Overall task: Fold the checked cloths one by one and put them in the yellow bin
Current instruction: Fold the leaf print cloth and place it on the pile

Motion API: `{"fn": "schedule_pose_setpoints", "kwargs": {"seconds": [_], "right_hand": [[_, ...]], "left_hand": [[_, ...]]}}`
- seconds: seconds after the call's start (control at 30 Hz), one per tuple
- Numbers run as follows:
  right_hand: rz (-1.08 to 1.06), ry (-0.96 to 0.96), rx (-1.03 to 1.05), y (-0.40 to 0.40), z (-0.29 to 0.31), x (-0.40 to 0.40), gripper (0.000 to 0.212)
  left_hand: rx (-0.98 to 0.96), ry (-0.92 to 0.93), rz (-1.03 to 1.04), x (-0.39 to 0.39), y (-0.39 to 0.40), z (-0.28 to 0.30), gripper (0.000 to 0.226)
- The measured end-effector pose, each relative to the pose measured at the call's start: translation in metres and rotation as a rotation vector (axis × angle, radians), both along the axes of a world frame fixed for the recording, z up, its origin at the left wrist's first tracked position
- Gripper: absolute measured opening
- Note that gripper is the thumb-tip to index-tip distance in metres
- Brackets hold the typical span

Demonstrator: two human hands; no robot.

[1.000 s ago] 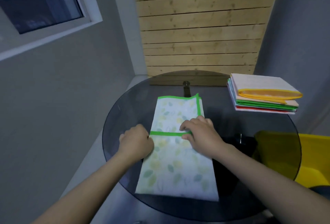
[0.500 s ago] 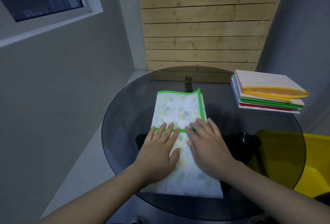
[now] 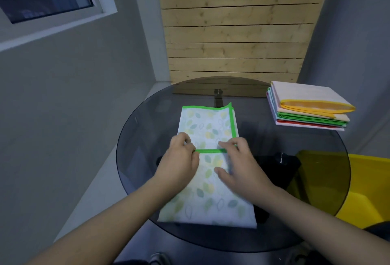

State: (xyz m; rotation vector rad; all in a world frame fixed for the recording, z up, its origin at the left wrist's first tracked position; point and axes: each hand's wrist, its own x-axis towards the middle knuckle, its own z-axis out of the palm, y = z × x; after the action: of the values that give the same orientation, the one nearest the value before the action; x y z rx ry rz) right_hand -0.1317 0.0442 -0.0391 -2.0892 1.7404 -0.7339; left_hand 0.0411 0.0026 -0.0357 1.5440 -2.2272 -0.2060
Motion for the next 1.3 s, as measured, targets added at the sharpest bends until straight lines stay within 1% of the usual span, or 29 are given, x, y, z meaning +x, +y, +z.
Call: {"fn": "schedule_pose_setpoints", "kwargs": {"seconds": [0.03, 0.07, 0.17, 0.2, 0.27, 0.33, 0.37, 0.4, 0.43, 0.47, 0.53, 0.57, 0.63, 0.7, 0.77, 0.83, 0.9, 0.97, 1.03, 1.1, 1.13, 1.2, 1.27, 1.3], "right_hand": [[-0.049, -0.119, 0.056, -0.006, 0.004, 0.0, 0.055], [-0.123, -0.194, 0.078, -0.015, 0.008, 0.0, 0.053], [-0.346, -0.319, 0.158, -0.037, 0.015, -0.005, 0.047], [-0.397, -0.354, 0.196, -0.044, 0.015, -0.006, 0.043], [-0.477, -0.426, 0.25, -0.051, 0.017, -0.008, 0.026], [-0.518, -0.462, 0.278, -0.057, 0.017, -0.009, 0.014], [-0.525, -0.458, 0.292, -0.059, 0.016, -0.009, 0.009], [-0.53, -0.459, 0.303, -0.061, 0.016, -0.01, 0.006], [-0.534, -0.458, 0.306, -0.062, 0.017, -0.01, 0.01], [-0.529, -0.465, 0.305, -0.063, 0.016, -0.011, 0.019], [-0.516, -0.507, 0.291, -0.062, 0.013, -0.013, 0.034], [-0.517, -0.557, 0.29, -0.061, 0.012, -0.013, 0.036], [-0.516, -0.697, 0.295, -0.059, 0.01, -0.015, 0.033], [-0.474, -0.801, 0.323, -0.056, 0.01, -0.02, 0.025], [-0.398, -0.877, 0.371, -0.053, 0.012, -0.028, 0.022], [-0.318, -0.949, 0.44, -0.05, 0.014, -0.034, 0.018], [-0.254, -1.015, 0.483, -0.047, 0.016, -0.037, 0.023], [-0.211, -1.081, 0.498, -0.043, 0.018, -0.039, 0.028], [-0.179, -1.144, 0.496, -0.039, 0.02, -0.04, 0.033], [-0.164, -1.146, 0.482, -0.033, 0.021, -0.043, 0.037], [-0.164, -1.073, 0.456, -0.029, 0.021, -0.045, 0.038], [-0.15, -0.794, 0.375, -0.023, 0.021, -0.046, 0.038], [-0.113, -0.553, 0.279, -0.019, 0.021, -0.046, 0.029], [-0.09, -0.497, 0.236, -0.018, 0.02, -0.044, 0.023]], "left_hand": [[0.099, 0.074, 0.044, -0.002, -0.003, 0.004, 0.025], [0.169, 0.141, 0.103, -0.004, -0.006, 0.007, 0.021], [0.225, 0.292, 0.262, -0.008, -0.021, 0.01, 0.012], [0.24, 0.333, 0.308, -0.009, -0.025, 0.012, 0.013], [0.279, 0.393, 0.383, -0.01, -0.033, 0.014, 0.022], [0.326, 0.44, 0.447, -0.009, -0.041, 0.016, 0.031], [0.362, 0.468, 0.474, -0.008, -0.044, 0.017, 0.032], [0.398, 0.507, 0.498, -0.006, -0.047, 0.018, 0.027], [0.425, 0.558, 0.512, -0.004, -0.049, 0.02, 0.019], [0.451, 0.593, 0.512, -0.003, -0.051, 0.02, 0.016], [0.473, 0.64, 0.476, 0.001, -0.05, 0.018, 0.03], [0.488, 0.696, 0.457, 0.002, -0.049, 0.017, 0.036], [0.519, 0.832, 0.421, 0.005, -0.044, 0.017, 0.035], [0.549, 0.934, 0.397, 0.008, -0.038, 0.018, 0.025], [0.599, 1.092, 0.384, 0.012, -0.033, 0.018, 0.019], [0.643, 1.269, 0.317, 0.016, -0.025, 0.019, 0.025], [0.661, 1.336, 0.248, 0.023, -0.017, 0.023, 0.033], [0.679, 1.322, 0.21, 0.029, -0.011, 0.027, 0.04], [0.692, 1.279, 0.165, 0.034, -0.007, 0.029, 0.042], [0.722, 1.219, 0.124, 0.038, -0.003, 0.03, 0.045], [0.729, 1.152, 0.11, 0.04, 0.0, 0.031, 0.044], [0.672, 0.915, 0.075, 0.042, 0.005, 0.03, 0.033], [0.547, 0.657, 0.033, 0.041, 0.008, 0.026, 0.016], [0.479, 0.547, 0.021, 0.041, 0.008, 0.024, 0.01]]}}
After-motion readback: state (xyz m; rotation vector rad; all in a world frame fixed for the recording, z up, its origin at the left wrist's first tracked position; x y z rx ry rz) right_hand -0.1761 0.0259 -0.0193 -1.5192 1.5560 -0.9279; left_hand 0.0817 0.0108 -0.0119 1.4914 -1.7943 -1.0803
